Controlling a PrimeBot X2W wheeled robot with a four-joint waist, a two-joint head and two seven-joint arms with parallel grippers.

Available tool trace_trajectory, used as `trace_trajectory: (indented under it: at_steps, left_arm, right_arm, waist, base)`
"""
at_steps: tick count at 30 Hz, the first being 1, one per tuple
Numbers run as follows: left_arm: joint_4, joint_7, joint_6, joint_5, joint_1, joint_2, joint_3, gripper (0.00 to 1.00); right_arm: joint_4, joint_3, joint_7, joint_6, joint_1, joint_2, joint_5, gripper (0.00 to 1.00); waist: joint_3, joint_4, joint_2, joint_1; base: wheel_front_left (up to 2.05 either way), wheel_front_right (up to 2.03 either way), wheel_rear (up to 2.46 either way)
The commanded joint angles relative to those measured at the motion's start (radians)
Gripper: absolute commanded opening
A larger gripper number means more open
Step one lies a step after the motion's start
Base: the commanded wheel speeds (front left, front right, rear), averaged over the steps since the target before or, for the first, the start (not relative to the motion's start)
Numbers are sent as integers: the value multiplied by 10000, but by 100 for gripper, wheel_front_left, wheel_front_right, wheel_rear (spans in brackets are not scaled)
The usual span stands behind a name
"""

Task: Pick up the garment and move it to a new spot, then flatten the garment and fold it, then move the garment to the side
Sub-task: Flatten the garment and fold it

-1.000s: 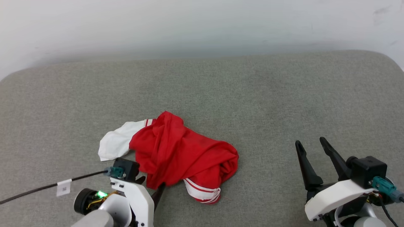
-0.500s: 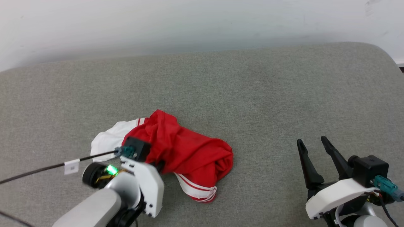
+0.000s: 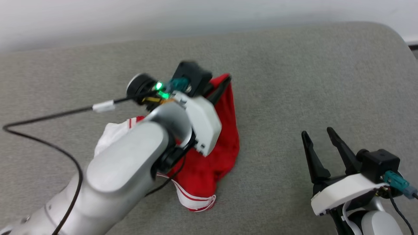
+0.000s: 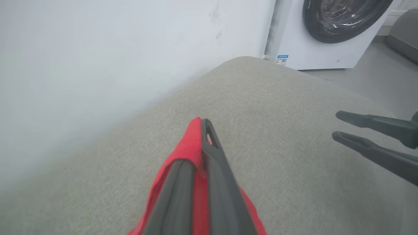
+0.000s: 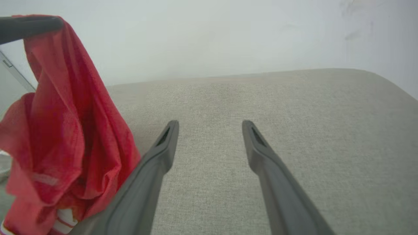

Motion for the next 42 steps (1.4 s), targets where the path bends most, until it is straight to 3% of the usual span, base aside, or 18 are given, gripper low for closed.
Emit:
trace_trajectory:
  at_steps: [1,7,13,23,24,25,26,33,37,42]
  left_arm:
    - [166,-82,-59,32,-188,-107,9,0]
    - [2364,-70,-719,-193,-1252,-1097,-121,0]
    - [4579,254,-1347,-554,-1236,-1790,-466,0]
    - [6533,678,-2000,-851,-934,-2439,-1221,0]
    - [6596,476,-2017,-877,-975,-2507,-1212,17]
    - [6639,241,-2044,-846,-1063,-2565,-1193,78]
    - [6695,38,-2066,-832,-1118,-2624,-1194,100]
    - [6368,-1951,-1917,-778,-979,-2668,-853,100]
    - [5835,-3206,-1372,-752,-479,-2452,-453,100]
    - [4802,-4382,-441,-768,472,-1789,112,100]
  right_arm:
    - [12,2,-44,-3,-171,13,17,100]
    - [179,63,-309,-3,-440,13,193,100]
    - [396,147,-506,-3,-658,13,258,100]
    - [578,143,-540,-5,-853,13,136,100]
    - [604,125,-539,-5,-832,13,139,100]
    - [611,119,-536,-5,-812,13,127,100]
    - [627,112,-534,-3,-777,13,112,100]
    - [598,-28,-318,-5,-419,13,-106,100]
    - [476,-132,-153,-3,-195,13,-207,100]
    - [264,-238,90,-3,114,13,-321,100]
  waist:
    - [314,-290,0,0]
    - [1091,-744,0,0]
    - [1369,-793,0,0]
    - [1255,-566,0,0]
    - [1196,-527,0,0]
    - [1134,-491,0,0]
    - [1040,-450,0,0]
    - [191,-110,0,0]
    - [-337,152,0,0]
    - [-829,398,0,0]
  base:
    - [0,0,0]
    - [0,0,0]
    - [0,0,0]
    - [0,0,0]
    - [0,0,0]
    - [0,0,0]
    - [0,0,0]
    - [0,0,0]
    - [0,0,0]
    - [0,0,0]
